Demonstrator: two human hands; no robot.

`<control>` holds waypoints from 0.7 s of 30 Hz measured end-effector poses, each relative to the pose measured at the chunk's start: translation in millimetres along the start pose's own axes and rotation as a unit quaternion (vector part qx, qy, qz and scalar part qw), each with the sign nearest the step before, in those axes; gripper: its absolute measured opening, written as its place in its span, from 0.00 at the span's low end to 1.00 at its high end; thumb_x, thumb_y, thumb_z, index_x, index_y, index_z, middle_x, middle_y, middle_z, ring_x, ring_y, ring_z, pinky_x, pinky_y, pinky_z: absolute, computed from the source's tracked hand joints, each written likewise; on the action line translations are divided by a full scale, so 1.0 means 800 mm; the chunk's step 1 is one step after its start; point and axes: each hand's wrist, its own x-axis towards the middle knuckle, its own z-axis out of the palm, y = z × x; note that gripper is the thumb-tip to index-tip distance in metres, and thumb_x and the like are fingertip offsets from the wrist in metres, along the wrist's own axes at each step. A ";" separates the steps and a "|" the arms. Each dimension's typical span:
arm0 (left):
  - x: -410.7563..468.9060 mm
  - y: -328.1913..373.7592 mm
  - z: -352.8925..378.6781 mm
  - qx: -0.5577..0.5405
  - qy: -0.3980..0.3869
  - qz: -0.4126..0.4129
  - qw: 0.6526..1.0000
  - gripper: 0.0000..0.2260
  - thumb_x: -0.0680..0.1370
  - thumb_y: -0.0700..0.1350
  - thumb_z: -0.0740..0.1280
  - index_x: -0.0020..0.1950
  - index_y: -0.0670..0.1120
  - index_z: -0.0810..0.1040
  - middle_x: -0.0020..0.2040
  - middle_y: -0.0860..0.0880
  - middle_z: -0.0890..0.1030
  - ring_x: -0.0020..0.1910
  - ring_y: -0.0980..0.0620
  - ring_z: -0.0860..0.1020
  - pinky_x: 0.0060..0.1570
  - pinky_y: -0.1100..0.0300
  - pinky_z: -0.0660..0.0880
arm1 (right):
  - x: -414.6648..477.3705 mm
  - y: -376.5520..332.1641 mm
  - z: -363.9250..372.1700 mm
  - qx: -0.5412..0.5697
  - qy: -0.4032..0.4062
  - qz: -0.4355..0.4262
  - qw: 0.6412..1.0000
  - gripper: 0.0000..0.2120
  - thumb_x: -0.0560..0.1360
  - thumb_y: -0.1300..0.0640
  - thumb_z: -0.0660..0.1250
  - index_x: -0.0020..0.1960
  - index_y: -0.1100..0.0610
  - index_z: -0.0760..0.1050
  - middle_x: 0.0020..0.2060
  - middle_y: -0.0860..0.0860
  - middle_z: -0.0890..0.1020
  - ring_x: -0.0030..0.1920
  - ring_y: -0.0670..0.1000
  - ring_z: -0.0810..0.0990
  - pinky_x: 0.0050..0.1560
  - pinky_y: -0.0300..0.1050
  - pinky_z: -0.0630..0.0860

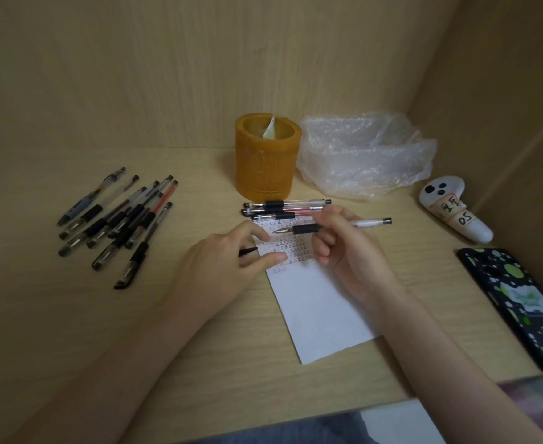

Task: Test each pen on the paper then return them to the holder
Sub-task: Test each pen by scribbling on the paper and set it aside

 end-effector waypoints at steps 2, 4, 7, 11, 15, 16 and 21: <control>-0.001 -0.003 0.001 0.003 -0.011 -0.006 1.000 0.21 0.66 0.68 0.62 0.53 0.59 0.75 0.50 0.55 0.82 0.50 0.57 0.79 0.50 0.57 0.76 | 0.000 -0.001 -0.005 -0.053 0.016 -0.008 0.998 0.08 0.79 0.63 0.57 0.49 0.61 0.75 0.24 0.53 0.73 0.25 0.52 0.76 0.22 0.39 0.65; -0.002 -0.002 0.002 0.010 -0.028 -0.012 0.999 0.21 0.66 0.68 0.64 0.53 0.59 0.75 0.51 0.56 0.81 0.51 0.57 0.78 0.52 0.57 0.75 | -0.004 -0.003 -0.003 -0.115 0.008 -0.007 0.993 0.12 0.80 0.59 0.57 0.49 0.62 0.78 0.29 0.57 0.81 0.31 0.53 0.82 0.22 0.38 0.65; -0.003 0.001 0.003 0.054 -0.047 -0.016 0.997 0.25 0.64 0.70 0.65 0.56 0.60 0.74 0.43 0.57 0.78 0.46 0.57 0.78 0.49 0.58 0.75 | -0.010 0.000 0.007 -0.200 0.034 -0.022 0.979 0.13 0.75 0.53 0.68 0.38 0.62 0.78 0.27 0.57 0.80 0.27 0.49 0.78 0.23 0.36 0.65; -0.003 0.001 0.004 0.083 -0.046 -0.011 0.995 0.26 0.63 0.71 0.65 0.56 0.61 0.72 0.34 0.61 0.71 0.42 0.57 0.77 0.44 0.60 0.74 | -0.009 0.011 0.013 -0.262 0.076 -0.064 0.960 0.19 0.68 0.55 0.77 0.26 0.56 0.69 0.19 0.48 0.70 0.21 0.43 0.66 0.25 0.33 0.64; -0.002 0.000 0.006 0.092 -0.043 -0.009 0.995 0.27 0.62 0.72 0.65 0.56 0.61 0.72 0.33 0.60 0.70 0.43 0.57 0.78 0.44 0.59 0.74 | -0.006 0.018 0.013 -0.286 0.107 -0.071 0.950 0.21 0.69 0.55 0.76 0.25 0.56 0.67 0.18 0.45 0.67 0.21 0.43 0.65 0.26 0.35 0.63; -0.002 0.001 0.006 0.093 -0.043 -0.011 0.995 0.27 0.62 0.72 0.65 0.56 0.61 0.72 0.33 0.60 0.70 0.43 0.57 0.78 0.44 0.59 0.75 | -0.006 0.019 0.012 -0.290 0.111 -0.076 0.948 0.21 0.70 0.55 0.75 0.25 0.57 0.68 0.19 0.46 0.68 0.22 0.43 0.65 0.27 0.35 0.64; -0.002 0.002 0.005 0.095 -0.045 -0.004 0.994 0.26 0.63 0.71 0.65 0.56 0.60 0.72 0.30 0.61 0.67 0.42 0.57 0.78 0.41 0.60 0.73 | -0.010 0.024 0.013 -0.339 0.119 -0.103 0.928 0.15 0.71 0.64 0.68 0.29 0.67 0.68 0.25 0.55 0.68 0.27 0.46 0.65 0.30 0.38 0.64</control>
